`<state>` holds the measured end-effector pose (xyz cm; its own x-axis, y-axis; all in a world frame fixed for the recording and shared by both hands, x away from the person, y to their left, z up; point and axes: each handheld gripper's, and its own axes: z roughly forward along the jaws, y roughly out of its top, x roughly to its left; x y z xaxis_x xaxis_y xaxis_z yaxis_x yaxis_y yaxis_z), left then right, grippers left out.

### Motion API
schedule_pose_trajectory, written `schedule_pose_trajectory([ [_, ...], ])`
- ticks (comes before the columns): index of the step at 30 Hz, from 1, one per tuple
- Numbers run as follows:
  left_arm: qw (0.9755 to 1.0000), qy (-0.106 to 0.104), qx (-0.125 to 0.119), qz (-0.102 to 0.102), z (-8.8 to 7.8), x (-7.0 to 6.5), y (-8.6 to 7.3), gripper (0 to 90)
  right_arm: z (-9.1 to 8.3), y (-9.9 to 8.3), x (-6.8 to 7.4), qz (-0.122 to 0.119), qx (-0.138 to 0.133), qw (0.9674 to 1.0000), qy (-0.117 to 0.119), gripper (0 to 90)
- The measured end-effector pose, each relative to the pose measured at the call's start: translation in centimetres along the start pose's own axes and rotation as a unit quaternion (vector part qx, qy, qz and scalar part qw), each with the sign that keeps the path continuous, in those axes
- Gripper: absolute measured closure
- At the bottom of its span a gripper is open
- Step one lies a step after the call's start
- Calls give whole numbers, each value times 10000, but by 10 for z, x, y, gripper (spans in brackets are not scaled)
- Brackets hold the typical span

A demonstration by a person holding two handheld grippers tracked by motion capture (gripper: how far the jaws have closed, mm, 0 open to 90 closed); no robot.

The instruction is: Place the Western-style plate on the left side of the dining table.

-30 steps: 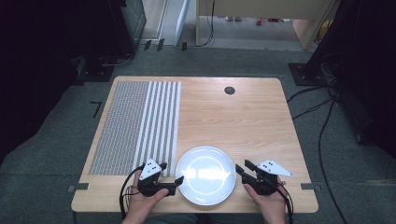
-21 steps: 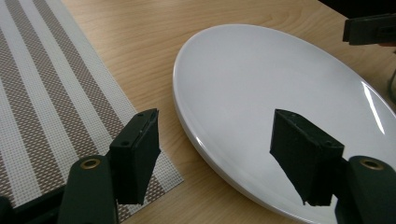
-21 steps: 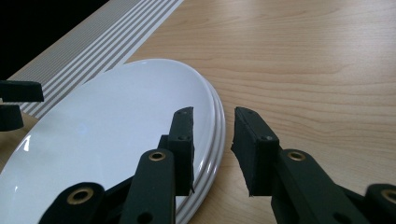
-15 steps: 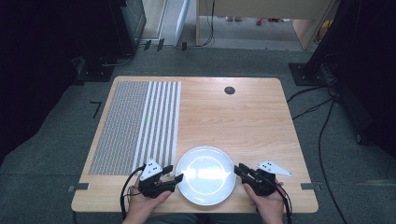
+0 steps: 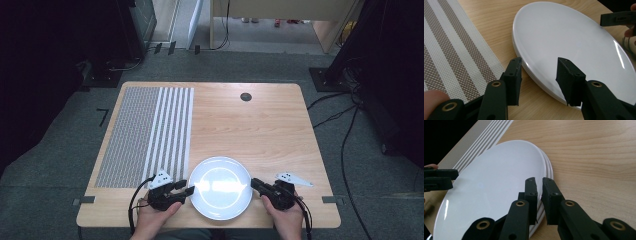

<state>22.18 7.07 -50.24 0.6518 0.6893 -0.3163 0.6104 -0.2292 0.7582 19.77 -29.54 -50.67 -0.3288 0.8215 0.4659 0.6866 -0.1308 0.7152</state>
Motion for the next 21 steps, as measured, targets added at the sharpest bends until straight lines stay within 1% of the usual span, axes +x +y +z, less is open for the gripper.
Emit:
schedule_pose_trajectory([
  [3, 9999, -93, 32, 21, 2, -3, 0, 557, 1, 0, -1, 102, 10, 9999, 53, 831],
  [6, 9999, -79, 41, 53, 2, -4, -1, 549, 0, 0, -3, 186, -3, 9998, 107, 831],
  [7, 9999, -94, 48, 40, 2, -4, 0, 549, 0, 0, -3, 186, -3, 9998, 107, 831],
  [8, 9999, -112, 60, 24, 2, -3, -1, 550, 1, -1, -4, 235, 5, 9997, 116, 831],
  [12, 9999, -81, 104, 30, 3, -3, -1, 547, 1, -1, -5, 292, -10, 9995, 144, 831],
  [15, 9999, -98, 103, 10, 4, -3, -1, 543, 1, -1, -6, 346, -16, 9992, 180, 831],
  [16, 9999, -103, 107, 4, 3, -3, -1, 542, 1, -1, -7, 412, -14, 9989, 222, 831],
  [21, 9999, -87, 144, -30, 4, -1, -1, 527, 2, -2, -9, 502, -18, 9983, 294, 831],
])
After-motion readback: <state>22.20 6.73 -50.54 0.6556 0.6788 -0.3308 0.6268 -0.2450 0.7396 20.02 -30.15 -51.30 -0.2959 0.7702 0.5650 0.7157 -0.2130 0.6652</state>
